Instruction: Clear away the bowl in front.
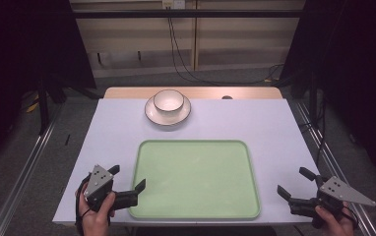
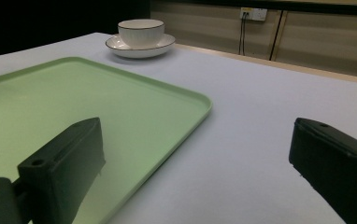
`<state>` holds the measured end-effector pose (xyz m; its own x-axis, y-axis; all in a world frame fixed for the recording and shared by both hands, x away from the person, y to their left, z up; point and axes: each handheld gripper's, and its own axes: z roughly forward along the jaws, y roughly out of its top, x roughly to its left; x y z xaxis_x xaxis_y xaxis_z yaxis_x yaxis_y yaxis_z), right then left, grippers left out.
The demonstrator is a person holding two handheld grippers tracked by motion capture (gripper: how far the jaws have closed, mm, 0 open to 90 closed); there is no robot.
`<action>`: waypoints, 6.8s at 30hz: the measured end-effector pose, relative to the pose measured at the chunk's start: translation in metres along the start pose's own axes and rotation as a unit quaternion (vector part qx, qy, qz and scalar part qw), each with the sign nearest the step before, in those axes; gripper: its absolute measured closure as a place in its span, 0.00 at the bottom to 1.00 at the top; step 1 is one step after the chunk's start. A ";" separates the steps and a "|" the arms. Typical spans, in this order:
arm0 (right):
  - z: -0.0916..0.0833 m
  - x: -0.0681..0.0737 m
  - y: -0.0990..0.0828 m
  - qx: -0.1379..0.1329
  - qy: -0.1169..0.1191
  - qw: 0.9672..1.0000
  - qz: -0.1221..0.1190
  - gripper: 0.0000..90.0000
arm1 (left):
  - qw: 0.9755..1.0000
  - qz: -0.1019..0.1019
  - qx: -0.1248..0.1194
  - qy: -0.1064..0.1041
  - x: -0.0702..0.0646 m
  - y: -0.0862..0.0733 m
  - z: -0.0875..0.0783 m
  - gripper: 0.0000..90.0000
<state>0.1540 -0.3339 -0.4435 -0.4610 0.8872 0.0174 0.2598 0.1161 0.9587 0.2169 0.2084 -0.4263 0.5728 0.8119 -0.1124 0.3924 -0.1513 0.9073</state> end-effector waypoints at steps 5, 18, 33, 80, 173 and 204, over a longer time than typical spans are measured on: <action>0.001 0.000 0.000 0.000 0.003 1.000 -0.001 0.03 | 1.000 0.003 0.000 0.000 0.001 0.006 0.006 0.03; 0.005 0.003 -0.001 0.006 0.016 1.000 0.000 0.03 | 1.000 0.017 0.003 -0.004 0.011 0.026 0.018 0.02; 0.004 0.004 -0.001 0.005 0.017 1.000 -0.004 0.03 | 1.000 0.014 -0.006 -0.023 0.017 0.046 0.045 0.05; 0.002 0.003 0.000 0.000 0.025 1.000 -0.004 0.03 | 0.997 0.063 0.030 -0.024 0.040 0.100 0.122 0.06; 0.002 0.003 -0.004 0.000 0.046 0.999 0.001 0.03 | 0.954 -0.069 0.274 0.096 0.119 0.134 0.303 0.74; 0.000 0.004 -0.004 -0.002 0.042 0.999 0.001 0.03 | 0.954 -0.160 0.245 0.064 0.133 0.130 0.299 0.92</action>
<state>0.1514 -0.3310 -0.4475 -0.5301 0.8468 0.0425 0.2570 0.1127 0.9598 0.5587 0.1281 -0.4446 0.2875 0.9181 -0.2728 0.8397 -0.1045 0.5329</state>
